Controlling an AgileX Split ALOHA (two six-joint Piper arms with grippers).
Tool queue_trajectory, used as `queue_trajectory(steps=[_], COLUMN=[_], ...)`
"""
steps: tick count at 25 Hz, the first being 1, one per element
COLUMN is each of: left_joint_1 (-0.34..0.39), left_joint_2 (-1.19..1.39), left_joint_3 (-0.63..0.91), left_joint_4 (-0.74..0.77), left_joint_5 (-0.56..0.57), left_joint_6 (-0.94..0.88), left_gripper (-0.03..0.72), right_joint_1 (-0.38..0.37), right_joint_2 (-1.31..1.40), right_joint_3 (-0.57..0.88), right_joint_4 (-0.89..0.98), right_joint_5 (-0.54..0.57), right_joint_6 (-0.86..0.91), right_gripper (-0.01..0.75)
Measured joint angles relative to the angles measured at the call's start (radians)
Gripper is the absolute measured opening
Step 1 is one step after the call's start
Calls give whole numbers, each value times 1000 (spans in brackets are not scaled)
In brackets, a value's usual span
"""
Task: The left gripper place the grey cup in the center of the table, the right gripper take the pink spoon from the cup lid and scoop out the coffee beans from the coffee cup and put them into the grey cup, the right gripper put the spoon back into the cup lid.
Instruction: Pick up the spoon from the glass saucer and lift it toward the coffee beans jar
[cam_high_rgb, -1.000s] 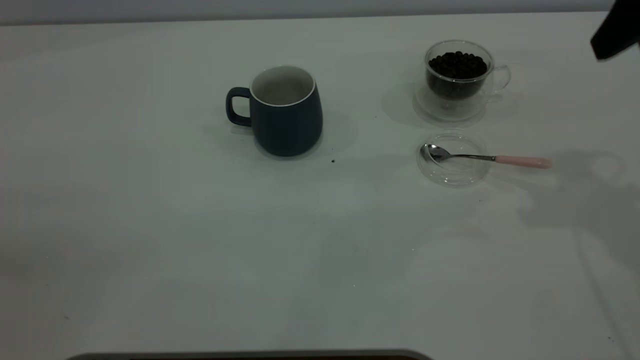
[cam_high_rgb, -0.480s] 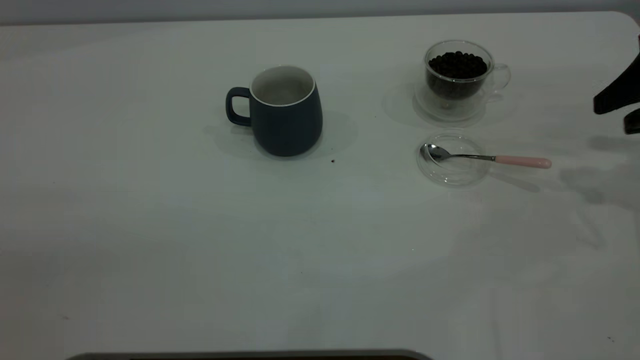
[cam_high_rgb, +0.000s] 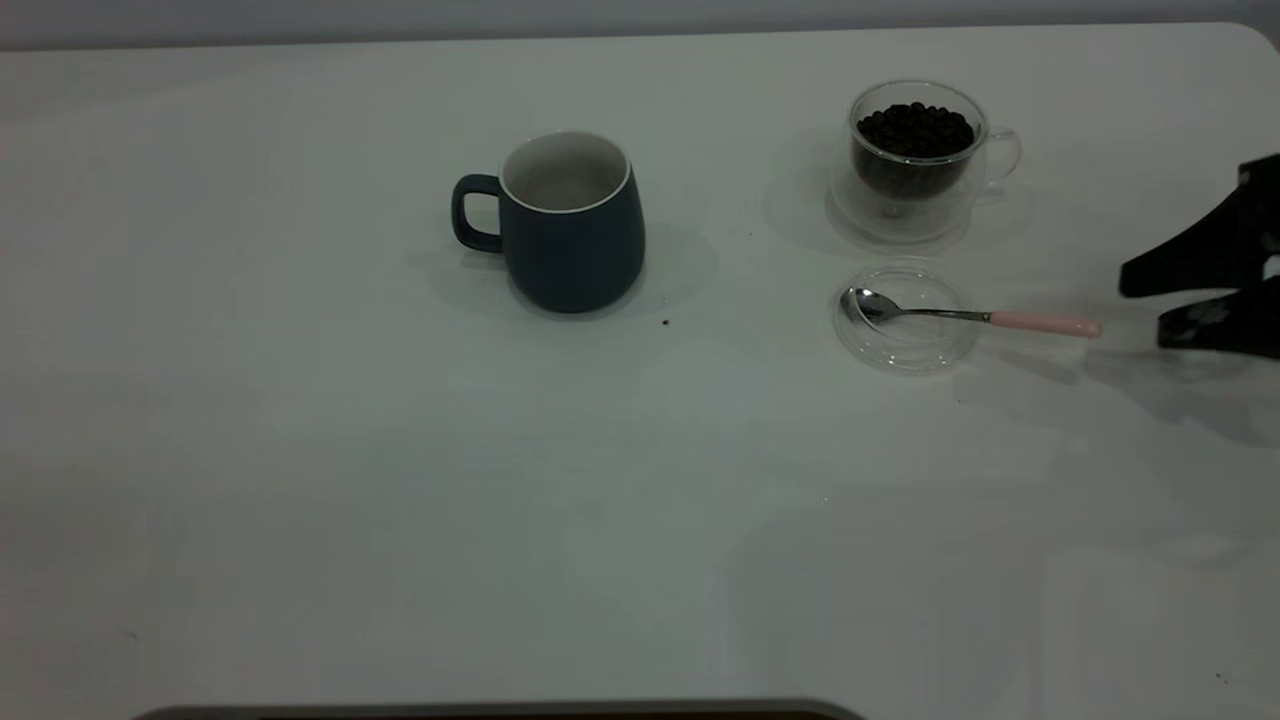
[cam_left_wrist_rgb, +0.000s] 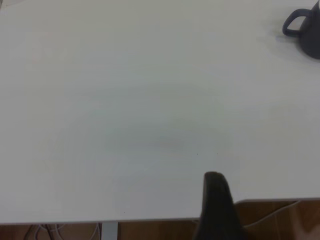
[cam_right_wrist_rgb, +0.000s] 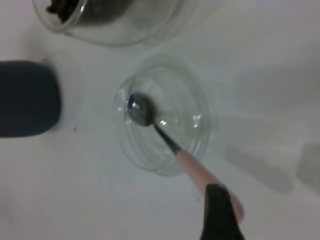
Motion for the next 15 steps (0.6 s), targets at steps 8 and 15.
queue_trajectory(steps=[8, 15], left_joint_1=[0, 0], left_joint_2=[0, 0], left_joint_3=[0, 0], left_joint_4=[0, 0], left_joint_5=[0, 0], left_joint_6=[-1, -1], left_gripper=[569, 569], right_joint_1=[0, 6], right_joint_2=[82, 137], right_joint_3=[-2, -4], right_joint_4=[107, 142], right_joint_5=[116, 140], right_joint_6=[-78, -92], right_gripper=[529, 529])
